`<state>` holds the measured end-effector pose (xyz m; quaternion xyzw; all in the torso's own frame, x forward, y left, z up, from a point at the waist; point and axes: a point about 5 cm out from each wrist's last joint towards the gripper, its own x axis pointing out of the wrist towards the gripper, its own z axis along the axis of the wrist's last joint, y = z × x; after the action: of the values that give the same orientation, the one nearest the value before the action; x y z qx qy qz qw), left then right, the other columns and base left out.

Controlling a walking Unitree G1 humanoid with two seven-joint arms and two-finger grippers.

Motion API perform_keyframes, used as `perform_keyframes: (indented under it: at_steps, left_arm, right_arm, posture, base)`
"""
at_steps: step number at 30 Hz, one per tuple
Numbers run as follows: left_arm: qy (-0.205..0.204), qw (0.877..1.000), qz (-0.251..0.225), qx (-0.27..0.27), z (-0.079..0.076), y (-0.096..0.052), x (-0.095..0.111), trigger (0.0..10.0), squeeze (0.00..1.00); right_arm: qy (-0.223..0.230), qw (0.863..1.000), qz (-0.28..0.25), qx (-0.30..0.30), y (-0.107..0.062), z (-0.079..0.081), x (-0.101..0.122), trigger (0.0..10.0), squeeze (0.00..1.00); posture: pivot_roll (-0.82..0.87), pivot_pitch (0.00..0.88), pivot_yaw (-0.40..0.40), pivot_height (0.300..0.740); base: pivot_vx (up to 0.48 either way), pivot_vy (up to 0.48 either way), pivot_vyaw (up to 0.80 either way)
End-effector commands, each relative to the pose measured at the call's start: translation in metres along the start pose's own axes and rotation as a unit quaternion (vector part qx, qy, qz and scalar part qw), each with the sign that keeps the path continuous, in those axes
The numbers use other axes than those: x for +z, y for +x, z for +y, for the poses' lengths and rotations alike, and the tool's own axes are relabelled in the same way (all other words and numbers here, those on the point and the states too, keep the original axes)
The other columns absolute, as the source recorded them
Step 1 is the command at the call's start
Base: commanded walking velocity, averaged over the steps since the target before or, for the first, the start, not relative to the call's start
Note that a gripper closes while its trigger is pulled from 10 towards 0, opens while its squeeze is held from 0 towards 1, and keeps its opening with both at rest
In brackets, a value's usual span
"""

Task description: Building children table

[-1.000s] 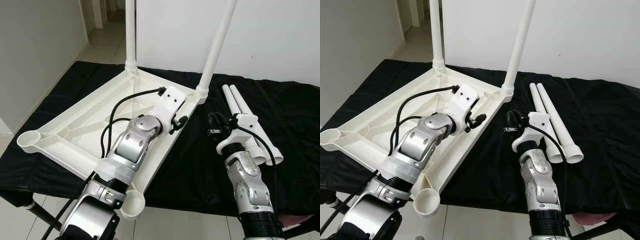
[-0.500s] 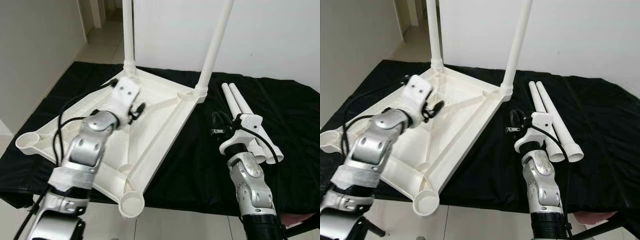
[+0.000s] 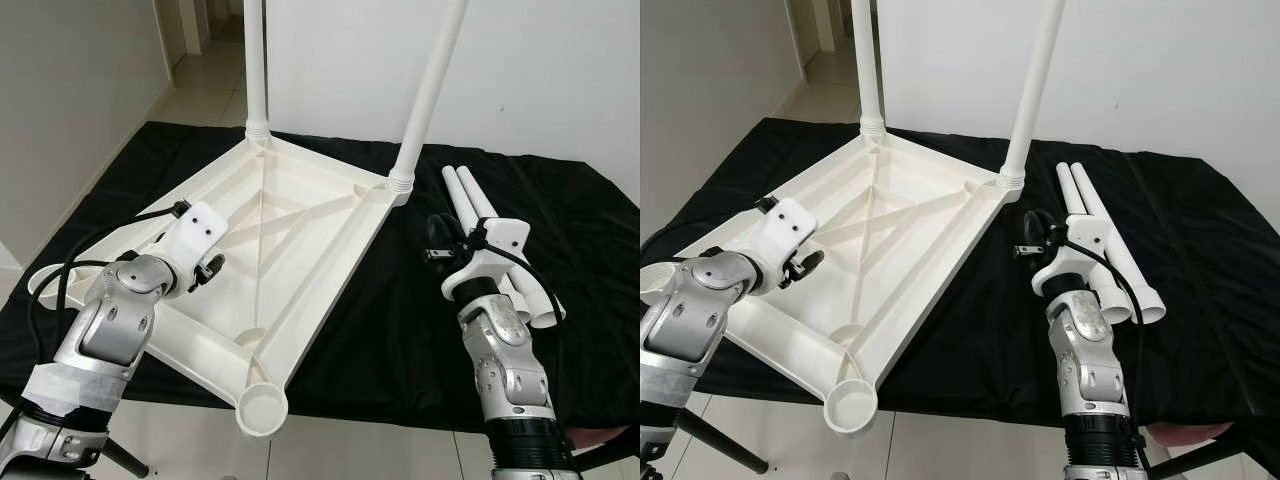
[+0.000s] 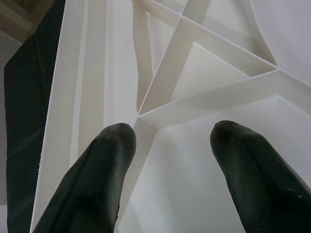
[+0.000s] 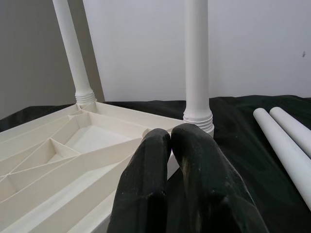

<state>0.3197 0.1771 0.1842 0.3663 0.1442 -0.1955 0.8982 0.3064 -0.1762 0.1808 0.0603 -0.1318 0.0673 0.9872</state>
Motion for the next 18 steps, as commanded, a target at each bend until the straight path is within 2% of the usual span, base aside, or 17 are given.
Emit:
perform_keyframes:
  at_steps: [1,4,6,9,14,18]
  left_arm:
    - [0.027,0.999,-0.008,-0.027,-0.008,-0.001,0.003,10.0,0.00]
    - [0.038,0.997,-0.020,-0.069,-0.020,-0.001,0.008,10.0,0.00]
    - [0.038,0.997,-0.020,-0.069,-0.020,-0.001,0.008,10.0,0.00]
    - [0.060,0.990,-0.031,-0.121,-0.043,0.002,0.013,10.0,0.00]
    - [0.079,0.987,-0.031,-0.139,-0.054,0.005,0.014,10.0,0.00]
    - [0.078,0.986,-0.030,-0.142,-0.056,0.005,0.014,10.0,0.00]
  right_arm:
    - [-0.001,1.000,0.003,-0.005,0.002,-0.004,0.000,10.0,0.00]
    - [-0.005,1.000,0.002,-0.004,0.004,-0.006,0.002,10.0,0.00]
    - [-0.005,1.000,0.002,-0.004,0.004,-0.006,0.002,10.0,0.00]
    - [-0.008,1.000,-0.002,-0.001,0.007,-0.008,0.005,10.0,0.00]
    - [-0.010,1.000,-0.006,-0.004,0.008,-0.010,0.008,10.0,0.00]
    - [-0.011,1.000,-0.006,-0.005,0.007,-0.011,0.008,10.0,0.00]
  posture:
    - [-0.01,0.000,-0.053,0.740]
    - [-0.01,0.000,-0.058,0.740]
    - [-0.01,0.000,-0.058,0.740]
    - [-0.02,0.000,-0.058,0.740]
    - [-0.03,0.000,-0.058,0.740]
    - [-0.03,0.000,-0.057,0.740]
  base:
    - [0.000,0.000,0.00]
    - [0.000,0.000,0.00]
    - [0.000,0.000,0.00]
    - [0.000,0.000,0.00]
    - [0.000,0.000,0.00]
    - [0.000,0.000,0.00]
